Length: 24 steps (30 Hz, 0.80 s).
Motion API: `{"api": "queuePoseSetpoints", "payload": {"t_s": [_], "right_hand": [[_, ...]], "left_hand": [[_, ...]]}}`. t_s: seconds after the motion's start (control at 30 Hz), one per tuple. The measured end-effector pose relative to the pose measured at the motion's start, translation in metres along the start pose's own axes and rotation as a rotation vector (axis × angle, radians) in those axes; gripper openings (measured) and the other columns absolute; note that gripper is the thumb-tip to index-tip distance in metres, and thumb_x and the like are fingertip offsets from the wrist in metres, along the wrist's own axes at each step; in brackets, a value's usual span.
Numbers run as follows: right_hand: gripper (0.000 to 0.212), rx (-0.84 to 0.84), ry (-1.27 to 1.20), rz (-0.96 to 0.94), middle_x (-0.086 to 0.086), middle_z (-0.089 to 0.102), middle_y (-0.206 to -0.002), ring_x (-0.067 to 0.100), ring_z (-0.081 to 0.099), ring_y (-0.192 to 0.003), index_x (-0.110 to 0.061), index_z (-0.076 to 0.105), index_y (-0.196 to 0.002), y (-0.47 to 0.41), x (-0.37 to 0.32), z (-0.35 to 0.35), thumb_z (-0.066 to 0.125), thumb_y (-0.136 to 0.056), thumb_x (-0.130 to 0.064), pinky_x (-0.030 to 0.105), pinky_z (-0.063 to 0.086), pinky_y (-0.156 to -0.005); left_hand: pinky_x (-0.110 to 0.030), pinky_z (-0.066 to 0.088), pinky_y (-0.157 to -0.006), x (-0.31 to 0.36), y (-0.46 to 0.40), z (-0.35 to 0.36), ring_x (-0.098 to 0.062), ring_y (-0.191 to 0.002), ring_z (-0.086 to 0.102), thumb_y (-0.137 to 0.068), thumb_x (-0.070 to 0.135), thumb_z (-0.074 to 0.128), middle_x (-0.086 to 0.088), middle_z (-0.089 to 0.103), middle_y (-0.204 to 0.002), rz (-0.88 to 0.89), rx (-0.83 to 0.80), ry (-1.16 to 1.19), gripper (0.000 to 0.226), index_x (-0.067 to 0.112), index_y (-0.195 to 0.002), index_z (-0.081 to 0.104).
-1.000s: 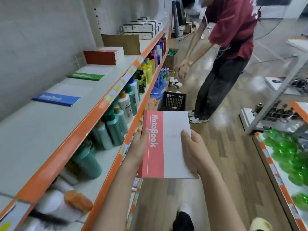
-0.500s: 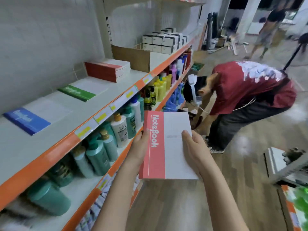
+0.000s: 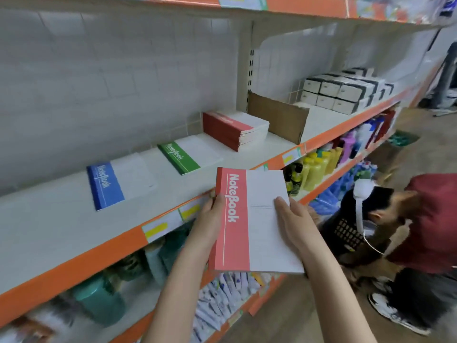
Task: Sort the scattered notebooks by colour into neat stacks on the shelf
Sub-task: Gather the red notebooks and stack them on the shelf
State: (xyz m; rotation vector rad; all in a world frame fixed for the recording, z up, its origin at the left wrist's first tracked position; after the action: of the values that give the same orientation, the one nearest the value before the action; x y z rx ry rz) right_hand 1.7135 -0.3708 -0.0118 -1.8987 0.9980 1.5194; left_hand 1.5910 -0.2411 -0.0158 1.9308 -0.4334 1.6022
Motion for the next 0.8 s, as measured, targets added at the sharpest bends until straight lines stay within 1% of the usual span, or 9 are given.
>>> {"api": "queuePoseSetpoints", "payload": {"t_s": [0.1, 0.2, 0.3, 0.43, 0.5, 0.57, 0.63, 0.7, 0.8], "right_hand": [[0.029, -0.089, -0.016, -0.021, -0.007, 0.073, -0.08, 0.007, 0.069, -0.069, -0.019, 0.064, -0.092, -0.04, -0.009, 0.003, 0.043, -0.098, -0.038, 0.025, 0.053, -0.06], [0.028, -0.153, -0.018, -0.04, -0.009, 0.072, -0.08, 0.006, 0.069, -0.069, -0.021, 0.064, -0.094, -0.075, -0.023, 0.009, 0.043, -0.097, -0.04, 0.029, 0.051, -0.064], [0.025, -0.184, -0.001, -0.059, -0.012, 0.069, -0.08, 0.002, 0.066, -0.065, -0.024, 0.061, -0.091, -0.104, -0.032, 0.016, 0.043, -0.097, -0.041, 0.024, 0.045, -0.057], [0.026, -0.278, -0.01, -0.07, -0.011, 0.07, -0.079, 0.004, 0.067, -0.064, -0.022, 0.061, -0.09, -0.131, -0.043, 0.024, 0.042, -0.099, -0.037, 0.017, 0.048, -0.05], [0.026, -0.319, 0.014, -0.068, -0.004, 0.071, -0.088, 0.011, 0.068, -0.075, -0.02, 0.062, -0.094, -0.143, -0.048, 0.03, 0.042, -0.099, -0.036, 0.024, 0.052, -0.061], [0.028, -0.347, 0.025, -0.07, 0.001, 0.07, -0.095, 0.018, 0.066, -0.086, -0.018, 0.062, -0.097, -0.155, -0.051, 0.037, 0.041, -0.099, -0.036, 0.035, 0.052, -0.077], [0.027, -0.392, 0.022, -0.077, 0.001, 0.07, -0.095, 0.019, 0.067, -0.087, -0.021, 0.063, -0.095, -0.168, -0.052, 0.044, 0.041, -0.099, -0.036, 0.038, 0.052, -0.082], [0.025, -0.447, 0.007, -0.093, -0.004, 0.071, -0.091, 0.013, 0.068, -0.081, -0.025, 0.062, -0.09, -0.183, -0.053, 0.05, 0.042, -0.099, -0.035, 0.03, 0.054, -0.072], [0.022, -0.534, -0.025, -0.132, -0.013, 0.069, -0.087, 0.0, 0.066, -0.073, -0.025, 0.063, -0.098, -0.204, -0.058, 0.06, 0.042, -0.1, -0.031, 0.014, 0.046, -0.056]], "left_hand": [[-0.042, 0.053, -0.089, 0.015, -0.025, 0.001, -0.02, -0.09, 0.068, -0.096, 0.051, 0.039, 0.0, 0.071, -0.099, -0.009, 0.071, 0.025, 0.043, 0.022, -0.121, 0.06], [-0.042, 0.055, -0.086, 0.027, -0.048, 0.0, -0.021, -0.087, 0.07, -0.097, 0.053, 0.036, -0.001, 0.072, -0.099, -0.029, 0.103, 0.046, 0.045, 0.024, -0.125, 0.057], [-0.032, 0.056, -0.072, 0.038, -0.066, -0.001, -0.018, -0.083, 0.07, -0.098, 0.05, 0.036, -0.001, 0.072, -0.098, -0.025, 0.137, 0.094, 0.046, 0.021, -0.128, 0.055], [-0.025, 0.052, -0.056, 0.046, -0.082, -0.003, -0.011, -0.071, 0.07, -0.099, 0.047, 0.035, 0.002, 0.071, -0.091, -0.034, 0.18, 0.139, 0.045, 0.019, -0.129, 0.054], [-0.02, 0.05, -0.047, 0.049, -0.088, -0.004, -0.008, -0.061, 0.069, -0.099, 0.046, 0.035, 0.004, 0.071, -0.082, -0.03, 0.218, 0.159, 0.042, 0.02, -0.124, 0.056], [-0.019, 0.049, -0.046, 0.051, -0.094, -0.007, -0.008, -0.059, 0.069, -0.099, 0.047, 0.034, 0.005, 0.071, -0.077, -0.035, 0.254, 0.151, 0.039, 0.022, -0.118, 0.058], [-0.019, 0.049, -0.047, 0.051, -0.1, -0.009, -0.008, -0.059, 0.069, -0.099, 0.048, 0.033, 0.007, 0.071, -0.075, -0.045, 0.302, 0.146, 0.037, 0.025, -0.113, 0.058], [-0.017, 0.048, -0.043, 0.053, -0.107, -0.009, -0.006, -0.055, 0.068, -0.099, 0.048, 0.033, 0.008, 0.07, -0.071, -0.046, 0.364, 0.147, 0.033, 0.027, -0.107, 0.058], [-0.021, 0.048, -0.05, 0.059, -0.116, -0.008, -0.009, -0.059, 0.068, -0.099, 0.047, 0.033, 0.006, 0.069, -0.075, -0.06, 0.457, 0.158, 0.034, 0.026, -0.106, 0.058]]}}
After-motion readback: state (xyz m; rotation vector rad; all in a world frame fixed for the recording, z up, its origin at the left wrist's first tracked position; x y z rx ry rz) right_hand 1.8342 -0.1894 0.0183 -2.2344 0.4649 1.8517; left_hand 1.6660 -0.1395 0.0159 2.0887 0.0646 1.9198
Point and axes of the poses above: each hand's wrist, its own y-axis away from the middle knuckle, its own z-axis out of the palm, x = y × z, the point moved 1 cm from there along -y, towards the middle knuckle
